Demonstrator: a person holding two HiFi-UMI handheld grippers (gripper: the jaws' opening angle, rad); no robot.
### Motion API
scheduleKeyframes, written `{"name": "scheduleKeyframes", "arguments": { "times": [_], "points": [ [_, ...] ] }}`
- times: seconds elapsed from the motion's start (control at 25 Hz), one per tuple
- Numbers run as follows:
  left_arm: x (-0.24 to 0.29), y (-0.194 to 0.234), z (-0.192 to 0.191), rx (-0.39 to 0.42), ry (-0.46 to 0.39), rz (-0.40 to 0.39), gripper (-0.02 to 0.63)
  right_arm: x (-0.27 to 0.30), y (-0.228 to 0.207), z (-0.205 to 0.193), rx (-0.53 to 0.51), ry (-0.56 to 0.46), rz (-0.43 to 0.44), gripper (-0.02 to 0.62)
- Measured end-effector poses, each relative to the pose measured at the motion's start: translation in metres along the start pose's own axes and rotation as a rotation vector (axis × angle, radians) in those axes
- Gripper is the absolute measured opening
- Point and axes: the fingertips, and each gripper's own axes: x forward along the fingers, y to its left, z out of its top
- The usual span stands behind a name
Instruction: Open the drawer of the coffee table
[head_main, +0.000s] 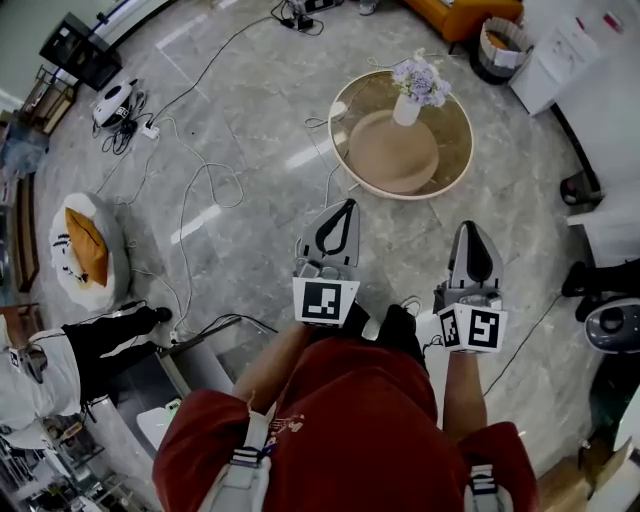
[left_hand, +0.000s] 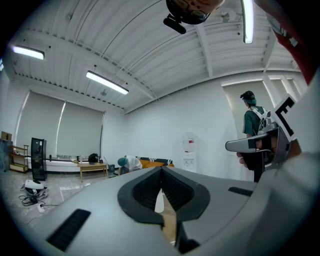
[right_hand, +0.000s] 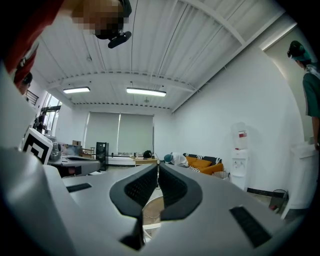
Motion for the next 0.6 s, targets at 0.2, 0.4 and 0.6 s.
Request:
{"name": "scheduleKeyframes", "arguments": {
  "times": [0.2, 0.4, 0.6],
  "points": [
    [0.017, -0.014, -0.009, 0.002, -0.023, -0.024, 0.014, 0.005, -0.019, -0.018, -0.035, 0.025, -0.034, 0.023],
    [0.048, -0.039, -0.042, 0.014, 0.037, -0.069, 0.014, 0.014, -0.049, -0.052, -0.074, 0.073, -0.063, 0.023],
    [0.077, -0.064, -0.113, 0.076, 0.054, -0.099, 0.014, 0.018, -0.073, -0.137, -0.032, 0.156, -0.057, 0.023]
  ]
}}
